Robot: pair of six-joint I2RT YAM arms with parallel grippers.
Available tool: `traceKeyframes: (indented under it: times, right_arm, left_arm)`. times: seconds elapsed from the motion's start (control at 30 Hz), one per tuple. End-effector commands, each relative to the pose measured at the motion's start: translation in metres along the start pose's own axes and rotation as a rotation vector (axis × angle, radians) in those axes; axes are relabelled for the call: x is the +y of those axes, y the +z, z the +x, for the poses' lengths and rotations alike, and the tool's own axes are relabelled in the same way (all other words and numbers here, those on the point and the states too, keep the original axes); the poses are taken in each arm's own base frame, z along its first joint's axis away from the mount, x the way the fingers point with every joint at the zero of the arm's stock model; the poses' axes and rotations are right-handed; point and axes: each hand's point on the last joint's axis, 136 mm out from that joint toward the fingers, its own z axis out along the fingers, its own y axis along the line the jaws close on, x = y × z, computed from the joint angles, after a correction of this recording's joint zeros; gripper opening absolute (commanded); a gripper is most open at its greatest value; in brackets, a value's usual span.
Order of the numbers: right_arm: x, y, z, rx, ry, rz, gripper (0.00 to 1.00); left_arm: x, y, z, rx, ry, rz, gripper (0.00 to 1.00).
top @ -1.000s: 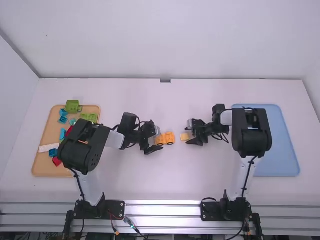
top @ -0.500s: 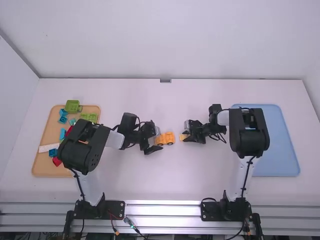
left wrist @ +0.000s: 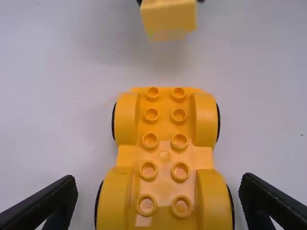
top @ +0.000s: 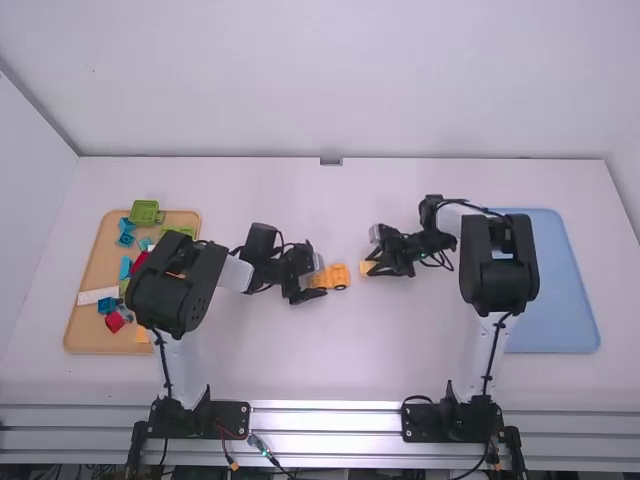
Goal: Assemble lego blocks to make yellow taxi
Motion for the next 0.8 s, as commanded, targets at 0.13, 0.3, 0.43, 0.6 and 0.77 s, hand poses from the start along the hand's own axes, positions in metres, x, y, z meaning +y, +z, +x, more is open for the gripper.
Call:
traceKeyframes:
  times: [0.13,0.3,0.43,0.6,0.77]
  right_arm:
    - [-0.007,-0.003,-0.016,-0.047,-0.086,0.003,0.24]
    - [-0.007,-0.001,-0.018,-0.048,-0.093,-0.001,0.22]
    - [-0.005,0.002,-0.02,-0.047,-0.095,-0.012,0.22]
    - [-0.004,0.003,-0.02,-0.047,-0.096,-0.013,0.21]
    - [-0.005,0.004,-0.03,-0.09,-0.098,-0.011,0.18]
  left_arm:
    - [-0.012,0.005,-0.006,-0.035,0.085,0.053,0.78]
    - [-0.011,0.008,0.003,-0.029,0.061,0.06,0.74]
    - [-0.017,0.014,0.001,-0.079,0.05,0.112,0.73]
    - [-0.013,0.018,0.003,-0.083,0.047,0.117,0.6]
    - [-0.012,0.019,0.002,-0.087,0.054,0.113,0.52]
